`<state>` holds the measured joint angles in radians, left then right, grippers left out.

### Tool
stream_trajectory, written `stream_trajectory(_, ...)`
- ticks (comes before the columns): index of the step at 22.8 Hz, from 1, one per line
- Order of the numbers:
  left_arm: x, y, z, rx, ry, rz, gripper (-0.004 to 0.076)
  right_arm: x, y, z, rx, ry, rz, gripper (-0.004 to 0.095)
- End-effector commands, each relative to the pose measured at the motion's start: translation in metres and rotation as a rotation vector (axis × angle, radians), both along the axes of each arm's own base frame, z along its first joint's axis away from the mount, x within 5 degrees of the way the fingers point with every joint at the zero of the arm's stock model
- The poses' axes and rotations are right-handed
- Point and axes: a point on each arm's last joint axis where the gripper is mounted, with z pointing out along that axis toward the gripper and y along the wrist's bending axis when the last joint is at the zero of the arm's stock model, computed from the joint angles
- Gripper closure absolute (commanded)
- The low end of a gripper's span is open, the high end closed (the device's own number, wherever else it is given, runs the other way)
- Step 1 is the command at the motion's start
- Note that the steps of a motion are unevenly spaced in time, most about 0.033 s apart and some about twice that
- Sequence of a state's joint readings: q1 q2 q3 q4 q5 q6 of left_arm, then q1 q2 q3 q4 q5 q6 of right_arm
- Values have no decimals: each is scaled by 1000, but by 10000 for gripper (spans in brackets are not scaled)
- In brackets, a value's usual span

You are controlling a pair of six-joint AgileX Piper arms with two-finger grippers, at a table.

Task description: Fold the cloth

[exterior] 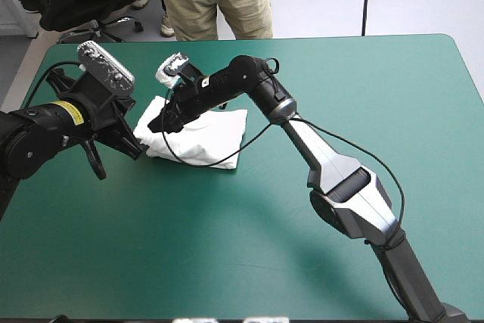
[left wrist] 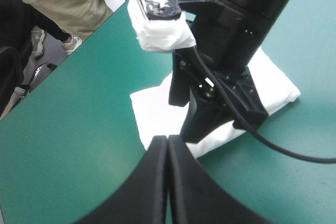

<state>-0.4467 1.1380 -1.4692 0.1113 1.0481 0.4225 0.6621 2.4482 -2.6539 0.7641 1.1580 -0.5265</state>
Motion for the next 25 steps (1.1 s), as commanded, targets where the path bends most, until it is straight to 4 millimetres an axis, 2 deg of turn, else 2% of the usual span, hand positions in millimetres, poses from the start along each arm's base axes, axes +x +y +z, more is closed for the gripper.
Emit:
stream_trajectory(1, -5, 4, 14, -49, -74, 32, 741, 0, -33, 35, -60, 61, -120, 422)
stream_trajectory(3, -4, 7, 14, -57, -72, 81, 741, 7, -45, 33, -98, 77, -178, 483)
stream_trajectory(5, -3, 11, 14, -57, -75, 126, 741, 9, -57, 26, -160, 112, -213, 499)
stream_trajectory(9, -3, 12, 13, -84, -60, 169, 741, -13, -90, 5, -362, 115, -231, 537)
stream_trajectory(11, -3, 12, 13, -98, -57, 178, 741, -19, -101, -1, -329, 112, -274, 540)
stream_trajectory(15, -1, 11, 13, -110, -51, 187, 741, -16, -123, -18, -198, 133, -448, 529)
stream_trajectory(17, 1, 11, 11, -106, -44, 188, 741, -11, -132, -29, -117, 191, -519, 492)
stream_trajectory(18, 3, 10, 10, -102, -39, 188, 741, -4, -137, -42, -68, 244, -542, 442)
stream_trajectory(22, 6, 7, 7, -98, -24, 188, 741, 3, -138, -63, -22, 329, -522, 325)
stream_trajectory(25, 15, 3, 1, -82, 3, 190, 741, 7, -130, -83, 4, 390, -492, 321)
